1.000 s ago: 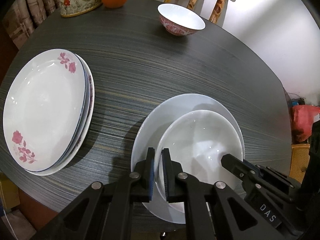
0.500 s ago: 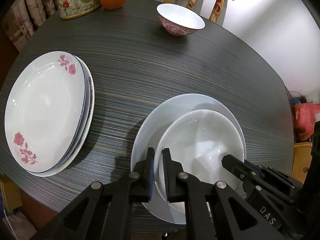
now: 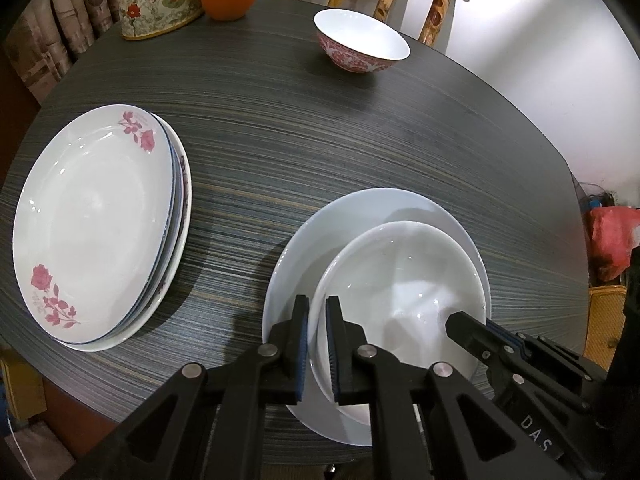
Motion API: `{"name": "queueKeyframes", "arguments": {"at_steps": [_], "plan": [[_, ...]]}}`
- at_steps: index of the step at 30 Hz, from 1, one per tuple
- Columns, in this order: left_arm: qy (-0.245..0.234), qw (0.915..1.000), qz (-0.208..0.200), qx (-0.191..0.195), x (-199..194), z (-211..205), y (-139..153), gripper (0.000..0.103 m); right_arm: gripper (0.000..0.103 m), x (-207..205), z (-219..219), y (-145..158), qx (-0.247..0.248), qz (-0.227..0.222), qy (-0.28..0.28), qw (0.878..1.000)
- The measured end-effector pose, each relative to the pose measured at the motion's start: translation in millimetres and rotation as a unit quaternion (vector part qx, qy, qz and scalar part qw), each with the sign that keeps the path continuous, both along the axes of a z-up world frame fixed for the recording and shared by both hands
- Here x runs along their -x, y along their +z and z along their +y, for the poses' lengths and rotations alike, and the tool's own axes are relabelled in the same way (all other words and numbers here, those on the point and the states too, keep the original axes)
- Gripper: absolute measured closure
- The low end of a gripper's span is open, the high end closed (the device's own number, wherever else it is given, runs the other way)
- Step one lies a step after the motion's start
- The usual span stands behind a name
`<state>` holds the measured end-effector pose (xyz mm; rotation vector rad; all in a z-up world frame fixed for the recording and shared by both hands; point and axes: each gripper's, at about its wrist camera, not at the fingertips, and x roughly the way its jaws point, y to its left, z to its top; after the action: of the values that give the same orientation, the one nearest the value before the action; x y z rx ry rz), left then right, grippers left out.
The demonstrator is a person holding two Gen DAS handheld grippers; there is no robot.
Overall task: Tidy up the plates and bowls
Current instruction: 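Open both tools and withdraw them from the nested bowls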
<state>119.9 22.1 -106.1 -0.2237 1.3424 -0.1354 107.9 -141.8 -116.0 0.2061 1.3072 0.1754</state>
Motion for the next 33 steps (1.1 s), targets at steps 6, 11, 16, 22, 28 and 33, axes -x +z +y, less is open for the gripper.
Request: {"name": "queueKeyframes", "arguments": {"at_steps": [6, 11, 16, 22, 28, 33], "plan": [[0.000, 1.0000, -0.004, 0.003, 2, 1, 4, 0.094, 0.089, 0, 0, 0, 0.000, -0.002, -0.001, 1.000], [0.000, 1.0000, -0.005, 0.004, 4, 3, 7, 0.093, 0.086, 0, 1, 5, 0.000, -0.011, 0.000, 1.000], [0.000, 0.9999, -0.011, 0.005, 5, 4, 10, 0.093, 0.085, 1, 0, 8, 0.001, -0.016, -0.001, 1.000], [-0.001, 0.9999, -0.017, 0.003, 6, 3, 16, 0.092, 0.085, 3, -3, 11, 0.000, -0.021, -0.005, 1.000], [-0.007, 0.9997, -0.023, -0.002, 8, 2, 20, 0.090, 0.085, 5, -6, 15, -0.004, -0.025, -0.009, 1.000], [-0.010, 0.9994, -0.031, -0.007, 9, 1, 24, 0.088, 0.085, 7, -10, 20, -0.009, -0.030, -0.011, 0.999]]}}
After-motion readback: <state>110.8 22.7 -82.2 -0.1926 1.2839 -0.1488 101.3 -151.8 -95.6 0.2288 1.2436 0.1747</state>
